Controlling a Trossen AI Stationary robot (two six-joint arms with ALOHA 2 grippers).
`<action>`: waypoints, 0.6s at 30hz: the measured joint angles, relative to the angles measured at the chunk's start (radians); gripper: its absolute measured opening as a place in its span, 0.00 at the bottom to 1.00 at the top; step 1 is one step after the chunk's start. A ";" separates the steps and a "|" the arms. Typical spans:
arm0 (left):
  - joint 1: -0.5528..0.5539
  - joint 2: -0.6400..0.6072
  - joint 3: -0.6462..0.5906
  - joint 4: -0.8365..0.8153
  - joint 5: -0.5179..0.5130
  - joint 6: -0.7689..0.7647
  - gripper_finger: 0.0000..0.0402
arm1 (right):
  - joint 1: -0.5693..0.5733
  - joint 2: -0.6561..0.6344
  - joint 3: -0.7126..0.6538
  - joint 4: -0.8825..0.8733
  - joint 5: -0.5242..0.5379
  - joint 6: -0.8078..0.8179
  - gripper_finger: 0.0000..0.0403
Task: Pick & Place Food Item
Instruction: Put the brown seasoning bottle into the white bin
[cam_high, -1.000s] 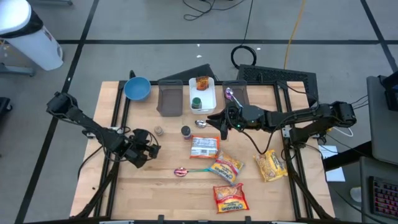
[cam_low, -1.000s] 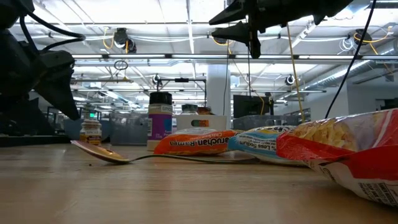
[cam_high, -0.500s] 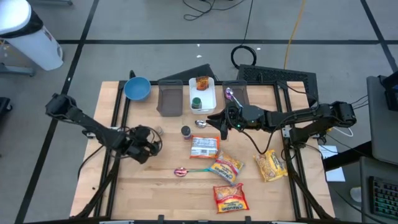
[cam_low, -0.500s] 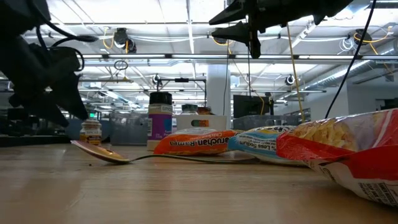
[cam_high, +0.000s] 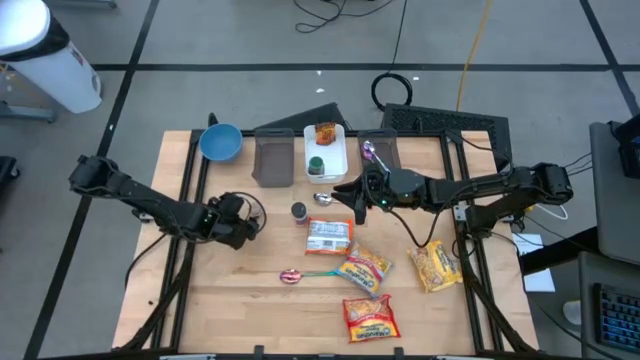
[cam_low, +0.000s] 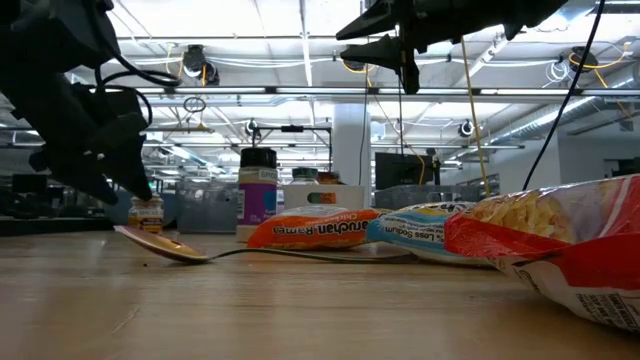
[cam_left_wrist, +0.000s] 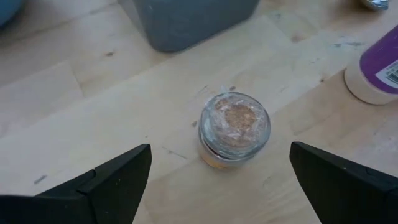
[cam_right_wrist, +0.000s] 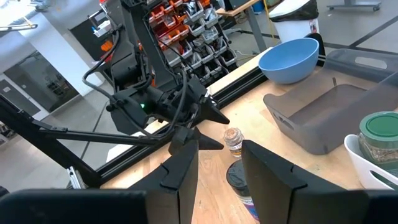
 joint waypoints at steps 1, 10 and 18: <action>0.000 0.000 0.000 -0.001 0.001 0.000 0.98 | 0.000 0.000 0.000 0.000 0.000 0.000 0.29; 0.000 0.000 -0.003 0.013 -0.003 -0.022 0.98 | 0.000 0.000 0.000 -0.009 0.002 -0.004 0.29; 0.019 0.000 -0.076 0.175 0.050 -0.039 0.98 | 0.000 0.000 0.000 -0.008 0.003 -0.021 0.29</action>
